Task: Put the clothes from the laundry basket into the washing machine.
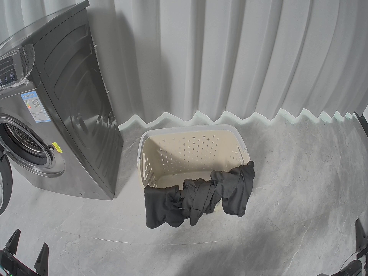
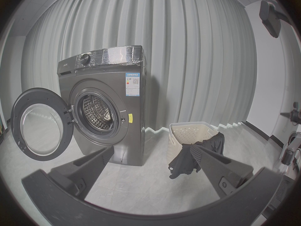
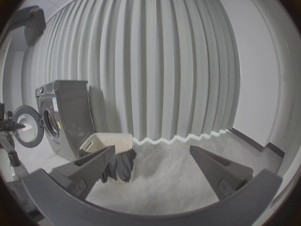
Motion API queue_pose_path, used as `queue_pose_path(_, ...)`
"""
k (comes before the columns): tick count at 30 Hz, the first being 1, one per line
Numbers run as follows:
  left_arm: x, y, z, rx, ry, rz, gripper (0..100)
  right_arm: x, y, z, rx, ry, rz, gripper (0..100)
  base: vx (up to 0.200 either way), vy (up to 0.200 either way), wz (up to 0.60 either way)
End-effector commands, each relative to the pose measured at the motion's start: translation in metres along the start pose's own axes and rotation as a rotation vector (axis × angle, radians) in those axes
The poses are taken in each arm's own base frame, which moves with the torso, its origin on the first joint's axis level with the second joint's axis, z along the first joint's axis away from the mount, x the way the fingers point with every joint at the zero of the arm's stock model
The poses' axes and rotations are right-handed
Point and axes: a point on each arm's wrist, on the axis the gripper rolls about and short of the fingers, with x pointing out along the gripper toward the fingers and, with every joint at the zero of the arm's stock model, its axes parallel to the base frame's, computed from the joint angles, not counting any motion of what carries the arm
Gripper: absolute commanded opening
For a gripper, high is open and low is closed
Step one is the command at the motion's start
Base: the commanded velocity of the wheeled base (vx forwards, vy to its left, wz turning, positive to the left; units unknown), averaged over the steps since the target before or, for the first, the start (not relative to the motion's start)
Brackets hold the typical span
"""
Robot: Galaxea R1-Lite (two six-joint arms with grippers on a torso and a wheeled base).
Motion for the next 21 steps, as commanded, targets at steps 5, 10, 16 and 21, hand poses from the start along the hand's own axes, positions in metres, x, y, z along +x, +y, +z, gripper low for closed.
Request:
queue_pose_path(5,0.000,0.000,-0.004,0.001,-0.002,0.000,100,0.033,0.004,0.036,0.118,0.278,0.220,100,0.000,0.000,0.00)
queue_pose_path(10,0.000,0.000,-0.004,0.001,-0.002,0.000,100,0.070,0.007,0.031,0.199,0.420,0.248,100,0.000,0.000,0.00)
queue_pose_path(16,0.000,0.000,-0.004,0.001,0.000,0.000,100,0.104,0.012,0.020,0.198,0.476,0.305,100,0.000,0.000,0.00)
queue_pose_path(21,0.000,0.000,-0.004,0.001,-0.002,0.000,100,0.118,0.020,0.011,0.198,0.551,0.377,100,0.000,0.000,0.00)
